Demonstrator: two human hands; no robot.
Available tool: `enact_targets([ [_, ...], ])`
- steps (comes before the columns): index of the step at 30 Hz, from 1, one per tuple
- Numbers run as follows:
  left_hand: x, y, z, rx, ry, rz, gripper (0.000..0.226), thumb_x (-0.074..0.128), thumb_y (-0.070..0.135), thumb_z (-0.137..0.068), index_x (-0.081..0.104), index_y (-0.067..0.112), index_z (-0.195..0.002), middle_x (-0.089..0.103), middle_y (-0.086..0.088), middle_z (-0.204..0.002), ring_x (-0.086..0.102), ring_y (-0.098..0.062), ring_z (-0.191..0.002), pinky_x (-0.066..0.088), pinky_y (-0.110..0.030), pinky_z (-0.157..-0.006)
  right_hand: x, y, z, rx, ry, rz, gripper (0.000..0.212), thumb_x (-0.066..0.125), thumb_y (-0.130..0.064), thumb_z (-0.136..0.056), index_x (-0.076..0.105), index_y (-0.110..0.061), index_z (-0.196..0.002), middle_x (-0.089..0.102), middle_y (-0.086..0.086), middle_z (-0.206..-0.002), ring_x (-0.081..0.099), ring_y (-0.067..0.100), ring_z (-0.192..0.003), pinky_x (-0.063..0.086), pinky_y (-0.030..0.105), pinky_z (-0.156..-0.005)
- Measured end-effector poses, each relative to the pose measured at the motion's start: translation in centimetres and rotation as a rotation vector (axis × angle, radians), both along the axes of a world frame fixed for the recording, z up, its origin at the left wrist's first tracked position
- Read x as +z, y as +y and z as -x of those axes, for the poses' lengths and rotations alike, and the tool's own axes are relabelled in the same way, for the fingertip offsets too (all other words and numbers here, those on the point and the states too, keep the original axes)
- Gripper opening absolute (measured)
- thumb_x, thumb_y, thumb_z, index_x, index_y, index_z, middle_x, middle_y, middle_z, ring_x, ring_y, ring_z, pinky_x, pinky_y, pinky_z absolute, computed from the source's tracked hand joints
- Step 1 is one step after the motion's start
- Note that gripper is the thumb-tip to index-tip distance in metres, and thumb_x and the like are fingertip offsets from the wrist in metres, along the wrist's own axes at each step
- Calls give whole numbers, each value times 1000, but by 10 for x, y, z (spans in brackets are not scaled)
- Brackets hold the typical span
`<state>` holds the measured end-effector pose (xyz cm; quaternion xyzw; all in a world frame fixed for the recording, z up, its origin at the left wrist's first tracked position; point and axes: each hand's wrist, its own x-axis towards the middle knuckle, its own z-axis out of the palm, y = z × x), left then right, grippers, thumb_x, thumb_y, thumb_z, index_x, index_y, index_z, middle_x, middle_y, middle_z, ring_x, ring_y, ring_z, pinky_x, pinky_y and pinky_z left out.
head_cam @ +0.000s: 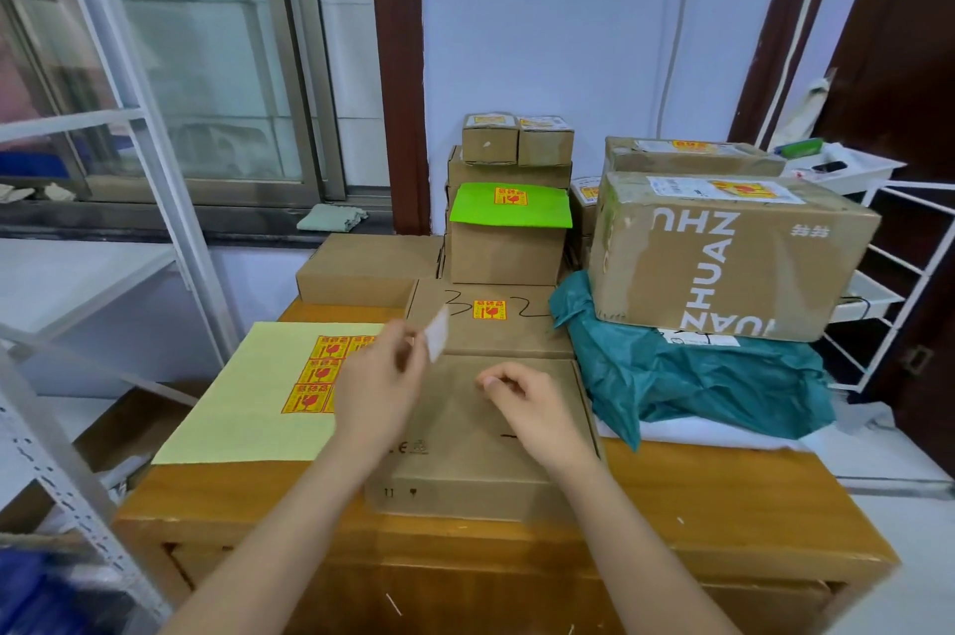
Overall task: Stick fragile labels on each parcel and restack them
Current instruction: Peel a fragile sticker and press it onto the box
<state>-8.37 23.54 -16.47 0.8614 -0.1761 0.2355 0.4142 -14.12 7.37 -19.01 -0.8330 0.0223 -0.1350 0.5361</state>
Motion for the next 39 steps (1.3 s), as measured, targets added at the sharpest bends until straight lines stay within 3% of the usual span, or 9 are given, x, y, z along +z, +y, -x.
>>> enact_targets([
  [3,-11,-23,22,-40,-39,-99,13,58,23,-93,64,12,-93,65,-1,-65,53,-16,-52,31,-19,-43,4,0,5,-17,-21,-126,19,51,-17,-96,65,-24,-86,65,-7,-86,60,7,-84,45,17,-76],
  [7,-22,-33,32,-103,-38,-150,15,58,26,-93,65,14,-98,62,7,-66,51,-4,-52,29,-8,-46,7,2,7,-18,-30,-192,20,51,-24,-97,66,-16,-87,63,-3,-79,57,7,-74,44,17,-68],
  [17,-26,-28,29,-229,-139,-202,14,61,26,-88,66,15,-94,46,16,-55,44,-1,-46,24,-7,-45,-1,-2,0,-48,-49,-103,23,54,-26,-95,62,-19,-76,60,-1,-72,56,13,-72,48,33,-72],
  [21,-29,-30,29,-264,-217,-274,11,61,28,-85,62,18,-88,54,9,-53,51,-6,-44,19,-3,-45,-1,-3,0,-61,-53,-88,20,53,-14,-94,64,-11,-77,58,-1,-72,52,9,-71,42,19,-66],
  [23,-28,-29,31,-277,-125,-207,8,61,30,-90,61,21,-91,59,8,-59,56,-7,-52,30,-10,-45,-1,-4,0,-71,-57,-92,22,53,-11,-93,62,-14,-73,56,-3,-70,51,8,-68,41,14,-63],
  [25,-26,-27,30,-266,53,-37,10,59,33,-91,60,24,-89,63,5,-63,58,-8,-57,40,-19,-51,-1,-3,-1,-98,-46,-99,23,53,-14,-93,59,-18,-71,58,-3,-70,55,12,-71,46,23,-68],
  [27,-22,-25,28,-211,205,181,11,58,32,-91,59,23,-86,64,1,-66,59,-7,-58,44,-25,-56,0,-3,0,-121,-36,-105,24,53,-15,-94,58,-20,-71,59,-3,-69,58,14,-72,47,29,-71],
  [30,-19,-25,21,-163,366,391,10,61,26,-91,58,18,-86,63,-5,-77,57,-10,-65,43,-24,-62,3,-1,2,-122,-36,-108,24,52,-15,-95,57,-21,-73,58,-5,-67,57,11,-69,44,22,-67],
  [39,-19,-24,17,-254,400,287,14,60,20,-92,71,15,-85,67,6,-84,59,-6,-86,43,-21,-73,7,-6,4,-74,-8,-57,23,50,-13,-95,60,-18,-75,59,-2,-70,57,8,-67,41,13,-60],
])
